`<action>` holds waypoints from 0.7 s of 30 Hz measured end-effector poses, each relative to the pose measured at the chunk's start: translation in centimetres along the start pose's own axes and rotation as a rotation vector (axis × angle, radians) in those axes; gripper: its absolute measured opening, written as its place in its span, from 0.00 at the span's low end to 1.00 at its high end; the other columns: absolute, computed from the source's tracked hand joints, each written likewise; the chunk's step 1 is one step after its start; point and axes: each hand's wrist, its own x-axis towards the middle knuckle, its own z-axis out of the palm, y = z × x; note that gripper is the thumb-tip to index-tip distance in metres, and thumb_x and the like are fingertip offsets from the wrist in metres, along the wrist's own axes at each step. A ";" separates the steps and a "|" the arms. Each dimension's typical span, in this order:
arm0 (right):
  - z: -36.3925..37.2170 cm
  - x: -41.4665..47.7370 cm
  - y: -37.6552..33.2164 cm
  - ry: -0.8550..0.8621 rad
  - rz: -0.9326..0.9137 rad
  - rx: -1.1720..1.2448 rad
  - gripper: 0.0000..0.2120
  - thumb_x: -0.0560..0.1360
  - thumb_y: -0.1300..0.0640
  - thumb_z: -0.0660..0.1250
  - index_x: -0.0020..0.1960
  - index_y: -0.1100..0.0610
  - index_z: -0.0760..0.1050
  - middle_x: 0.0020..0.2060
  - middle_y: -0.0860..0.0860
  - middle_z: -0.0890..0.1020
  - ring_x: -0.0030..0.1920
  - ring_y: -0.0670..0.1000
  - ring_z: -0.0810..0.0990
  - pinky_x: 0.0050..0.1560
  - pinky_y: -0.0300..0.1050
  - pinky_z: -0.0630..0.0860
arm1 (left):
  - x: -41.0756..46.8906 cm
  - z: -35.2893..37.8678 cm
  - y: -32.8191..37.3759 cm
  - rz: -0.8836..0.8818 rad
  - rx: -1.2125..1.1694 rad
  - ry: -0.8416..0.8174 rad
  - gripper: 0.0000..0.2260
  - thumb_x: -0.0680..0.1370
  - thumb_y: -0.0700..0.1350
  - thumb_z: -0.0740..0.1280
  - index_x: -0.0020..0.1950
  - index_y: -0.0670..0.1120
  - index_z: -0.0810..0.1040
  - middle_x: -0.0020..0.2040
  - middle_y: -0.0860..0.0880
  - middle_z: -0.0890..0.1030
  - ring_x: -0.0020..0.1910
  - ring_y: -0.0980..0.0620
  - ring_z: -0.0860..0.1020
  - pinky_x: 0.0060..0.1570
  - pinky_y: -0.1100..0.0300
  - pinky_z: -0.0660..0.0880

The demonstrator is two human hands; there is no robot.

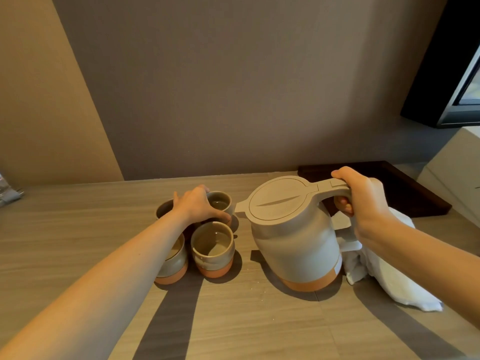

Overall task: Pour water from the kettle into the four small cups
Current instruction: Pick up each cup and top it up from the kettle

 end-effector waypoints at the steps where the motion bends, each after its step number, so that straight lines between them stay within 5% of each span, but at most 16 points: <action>1: 0.1 -0.1 0.0 -0.001 0.006 0.008 0.14 0.73 0.49 0.67 0.35 0.59 0.74 0.18 0.45 0.73 0.30 0.49 0.70 0.41 0.47 0.70 | 0.0 -0.2 -0.2 0.002 -0.010 -0.026 0.38 0.62 0.69 0.73 0.65 0.51 0.70 0.61 0.49 0.77 0.65 0.46 0.72 0.71 0.37 0.54; 6: 0.7 -0.7 -0.4 -0.009 0.031 0.035 0.14 0.73 0.51 0.67 0.36 0.60 0.74 0.19 0.47 0.72 0.23 0.45 0.68 0.35 0.42 0.68 | -1.3 -2.0 -1.8 -0.049 -0.199 0.022 0.42 0.67 0.64 0.73 0.75 0.49 0.63 0.73 0.46 0.68 0.72 0.43 0.66 0.69 0.41 0.64; 11: 1.5 -0.9 -0.6 -0.008 0.026 0.033 0.13 0.73 0.51 0.67 0.36 0.59 0.74 0.20 0.46 0.72 0.25 0.46 0.68 0.34 0.41 0.68 | -2.7 -3.0 -5.8 -0.277 -0.181 -0.007 0.46 0.66 0.61 0.76 0.76 0.47 0.60 0.75 0.43 0.66 0.72 0.40 0.65 0.67 0.44 0.68; 21: 2.5 -1.5 -0.8 -0.007 0.034 -0.004 0.14 0.74 0.50 0.67 0.38 0.61 0.76 0.28 0.53 0.74 0.27 0.47 0.68 0.35 0.41 0.68 | -3.4 -2.0 -6.3 -0.370 -0.330 0.020 0.37 0.66 0.53 0.79 0.67 0.44 0.64 0.57 0.45 0.74 0.52 0.48 0.73 0.44 0.55 0.73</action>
